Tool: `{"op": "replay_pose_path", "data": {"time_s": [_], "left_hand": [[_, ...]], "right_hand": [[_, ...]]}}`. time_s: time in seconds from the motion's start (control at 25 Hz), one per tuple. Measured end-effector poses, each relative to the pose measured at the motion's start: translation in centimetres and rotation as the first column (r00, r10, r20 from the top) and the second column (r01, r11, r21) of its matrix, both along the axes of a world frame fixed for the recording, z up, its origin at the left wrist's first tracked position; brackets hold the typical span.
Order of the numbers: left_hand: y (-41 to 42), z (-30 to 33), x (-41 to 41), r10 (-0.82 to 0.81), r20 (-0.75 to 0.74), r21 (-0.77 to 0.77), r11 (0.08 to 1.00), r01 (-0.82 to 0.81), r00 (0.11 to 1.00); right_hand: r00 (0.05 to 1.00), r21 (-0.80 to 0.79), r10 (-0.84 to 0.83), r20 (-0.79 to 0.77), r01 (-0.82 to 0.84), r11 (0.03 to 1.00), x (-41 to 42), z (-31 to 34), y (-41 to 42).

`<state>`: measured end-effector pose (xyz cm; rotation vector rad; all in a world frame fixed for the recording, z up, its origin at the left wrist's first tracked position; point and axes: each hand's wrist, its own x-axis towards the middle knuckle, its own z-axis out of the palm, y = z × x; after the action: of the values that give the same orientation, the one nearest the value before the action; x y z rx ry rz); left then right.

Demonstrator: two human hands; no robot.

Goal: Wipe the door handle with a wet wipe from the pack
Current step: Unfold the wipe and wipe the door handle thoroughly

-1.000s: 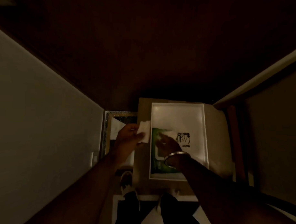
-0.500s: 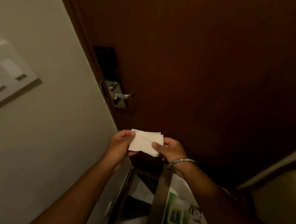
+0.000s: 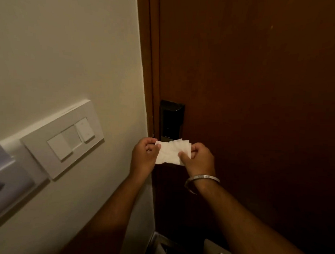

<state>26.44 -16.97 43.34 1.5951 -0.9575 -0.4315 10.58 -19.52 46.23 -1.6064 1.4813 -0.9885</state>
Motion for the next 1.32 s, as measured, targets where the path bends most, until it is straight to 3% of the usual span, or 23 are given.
{"op": "replay_pose_path", "data": {"time_s": [0.12, 0.2, 0.28, 0.36, 0.44, 0.48, 0.56, 0.64, 0.72, 0.84, 1.0, 1.12, 1.28, 1.32], "left_hand": [[-3.3, -2.5, 0.0, -0.051, 0.14, 0.017, 0.999, 0.049, 0.989], [-3.9, -3.9, -0.5, -0.015, 0.295, 0.007, 1.0, 0.013, 0.955], [-4.2, -4.3, -0.1, 0.124, 0.495, -0.053, 0.992, -0.113, 0.86], [-4.5, -4.4, 0.2, 0.066, 0.728, -0.084, 0.996, -0.007, 0.682], [-4.5, -3.7, 0.4, -0.158, 0.794, 0.008, 0.968, 0.25, 0.587], [-4.1, -3.5, 0.7, -0.246, 0.825, 0.077, 0.941, 0.33, 0.509], [-3.4, -3.1, 1.4, -0.25, 0.937, 0.144, 0.912, 0.384, 0.242], [-3.4, -2.3, 0.9, -0.293, 0.949, 0.225, 0.888, 0.401, 0.116], [-3.9, -2.1, -1.8, -0.311, 0.944, 0.234, 0.87, 0.433, 0.114], [-3.8, -2.9, -4.7, -0.315, 0.946, 0.252, 0.865, 0.435, 0.079], [-3.0, -1.1, 0.1, -0.268, 0.961, 0.228, 0.91, 0.345, 0.07], [-3.5, -0.5, -1.1, -0.339, 0.94, 0.317, 0.906, 0.282, 0.031], [-3.8, -2.0, -6.3, -0.481, 0.871, 0.464, 0.872, 0.156, 0.1], [-3.5, -1.6, -5.7, -0.483, 0.874, 0.47, 0.869, 0.157, 0.058]], "right_hand": [[0.962, -0.039, -0.03, -0.27, 0.021, 0.999, 1.3, 0.4, -1.9], [0.842, -0.258, -0.135, -0.523, -0.005, 0.966, 0.2, 0.9, -2.4], [0.769, -0.645, -0.317, -0.555, -0.158, 0.747, -2.1, 3.1, -3.1], [0.745, -0.815, -0.378, -0.549, -0.379, 0.438, -4.5, 6.8, -5.0], [0.662, -0.782, -0.424, -0.618, -0.575, 0.241, -6.2, 10.8, -8.0], [0.588, -0.729, -0.467, -0.66, -0.651, 0.21, -6.6, 12.5, -9.4], [0.42, -0.622, -0.571, -0.706, -0.752, 0.216, -7.3, 14.7, -11.3], [0.299, -0.552, -0.662, -0.688, -0.807, 0.21, -7.7, 14.9, -12.4], [0.253, -0.538, -0.722, -0.644, -0.821, 0.192, -7.9, 14.3, -13.0], [0.269, -0.546, -0.745, -0.61, -0.825, 0.149, -7.7, 13.9, -13.5], [0.286, -0.541, -0.759, -0.585, -0.835, 0.102, -7.8, 13.7, -13.7], [0.299, -0.545, -0.763, -0.573, -0.835, 0.083, -7.7, 13.7, -13.9], [0.323, -0.551, -0.756, -0.569, -0.832, 0.059, -7.6, 13.9, -14.1], [0.33, -0.554, -0.753, -0.569, -0.831, 0.054, -7.6, 14.0, -14.0]]}}
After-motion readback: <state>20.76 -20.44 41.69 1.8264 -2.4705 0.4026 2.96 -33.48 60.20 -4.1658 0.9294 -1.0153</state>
